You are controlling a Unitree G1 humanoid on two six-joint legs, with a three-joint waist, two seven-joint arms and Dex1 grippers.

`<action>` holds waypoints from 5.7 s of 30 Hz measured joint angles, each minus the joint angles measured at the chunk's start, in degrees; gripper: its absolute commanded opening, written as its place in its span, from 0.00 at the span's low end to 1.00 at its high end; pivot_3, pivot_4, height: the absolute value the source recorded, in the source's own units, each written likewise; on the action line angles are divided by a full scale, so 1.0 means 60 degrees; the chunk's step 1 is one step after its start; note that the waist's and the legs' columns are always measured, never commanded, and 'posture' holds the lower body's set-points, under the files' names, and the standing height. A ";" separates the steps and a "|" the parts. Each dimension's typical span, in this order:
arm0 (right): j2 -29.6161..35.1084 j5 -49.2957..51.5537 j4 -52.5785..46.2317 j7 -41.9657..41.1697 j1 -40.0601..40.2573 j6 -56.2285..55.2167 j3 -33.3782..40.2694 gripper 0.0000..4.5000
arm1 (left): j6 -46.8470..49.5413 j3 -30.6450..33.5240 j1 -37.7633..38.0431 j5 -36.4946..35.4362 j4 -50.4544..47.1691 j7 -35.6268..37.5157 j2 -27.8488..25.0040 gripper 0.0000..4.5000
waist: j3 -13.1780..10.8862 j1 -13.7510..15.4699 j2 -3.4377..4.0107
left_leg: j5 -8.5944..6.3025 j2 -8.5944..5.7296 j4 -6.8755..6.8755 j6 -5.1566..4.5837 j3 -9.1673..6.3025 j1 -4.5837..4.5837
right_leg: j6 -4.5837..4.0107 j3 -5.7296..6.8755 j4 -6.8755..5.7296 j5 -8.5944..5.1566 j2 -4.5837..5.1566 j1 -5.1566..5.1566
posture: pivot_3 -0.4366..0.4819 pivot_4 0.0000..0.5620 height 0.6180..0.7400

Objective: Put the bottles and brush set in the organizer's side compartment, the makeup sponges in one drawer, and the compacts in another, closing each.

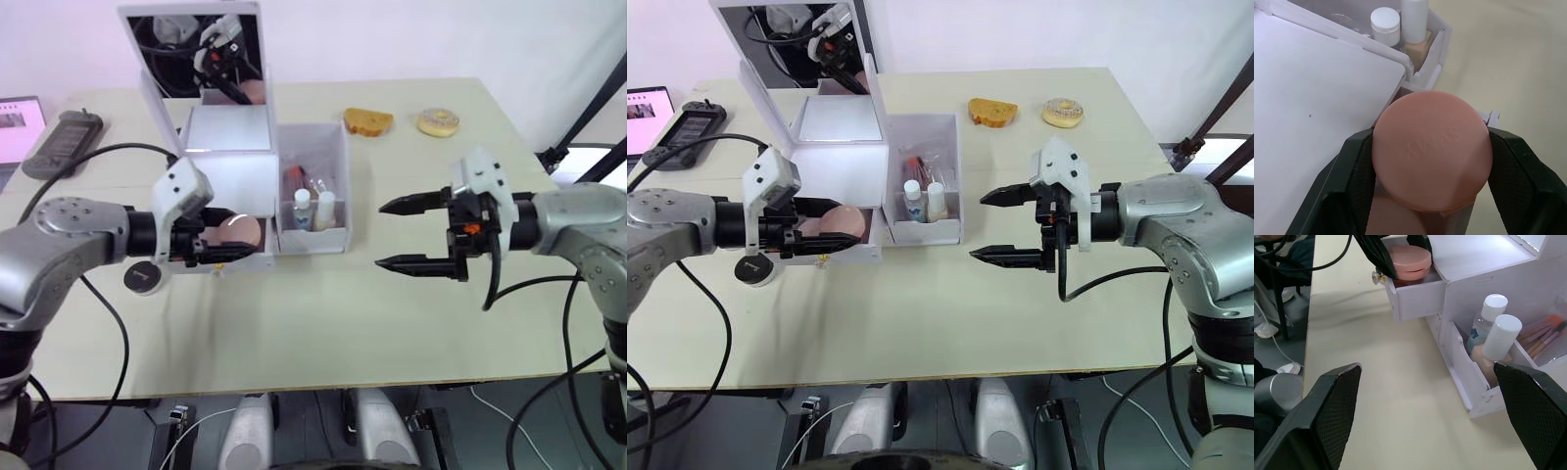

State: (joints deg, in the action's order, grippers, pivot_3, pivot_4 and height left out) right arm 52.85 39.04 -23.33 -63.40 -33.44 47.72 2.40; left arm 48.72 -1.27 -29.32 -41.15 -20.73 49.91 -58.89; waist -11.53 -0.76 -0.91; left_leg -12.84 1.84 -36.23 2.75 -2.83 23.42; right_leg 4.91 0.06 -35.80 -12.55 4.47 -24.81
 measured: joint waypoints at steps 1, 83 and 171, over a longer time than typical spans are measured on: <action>0.0002 0.0000 0.0001 0.0000 -0.0009 -0.0005 -0.0001 1.00 | -0.0017 -0.0002 -0.0012 0.0080 0.0000 0.0014 0.0050 0.59 | 0.0000 0.0009 0.0000 | 0.0000 0.0000 -0.0003 0.0000 -0.0001 0.0000 | 0.0002 0.0000 -0.0004 -0.0001 0.0000 0.0000 | 0.48 0.27 1.00; 0.0293 -0.0102 0.0578 -0.0402 -0.0565 -0.0330 -0.0496 1.00 | 0.1561 0.3838 0.1364 -0.2267 -0.0750 0.0693 0.0310 0.00 | -0.0005 -0.0052 -0.0007 | 0.0002 -0.0001 -0.0032 0.0000 -0.0025 -0.0009 | 0.0038 0.0002 -0.0042 -0.0025 -0.0002 0.0012 | 0.48 0.27 1.00; 0.0239 -0.0584 0.2443 -0.1462 -0.1322 -0.0097 -0.0715 1.00 | -0.3020 0.4502 0.6476 0.0463 -0.0979 -0.2482 0.4169 0.54 | 0.0005 -0.0011 -0.0013 | 0.0000 -0.0001 -0.0005 0.0002 -0.0027 -0.0010 | -0.0005 0.0008 0.0041 0.0012 -0.0005 0.0032 | 0.48 0.27 1.00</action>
State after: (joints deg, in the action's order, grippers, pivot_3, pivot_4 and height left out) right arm 54.28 35.53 -8.67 -72.18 -41.38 47.14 -1.90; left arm 30.60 25.74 9.54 -38.37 -26.61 35.02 -33.87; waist -11.50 -0.82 -0.99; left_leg -12.84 1.83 -36.26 2.76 -2.99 23.36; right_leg 4.88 0.11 -35.55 -12.48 4.44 -24.62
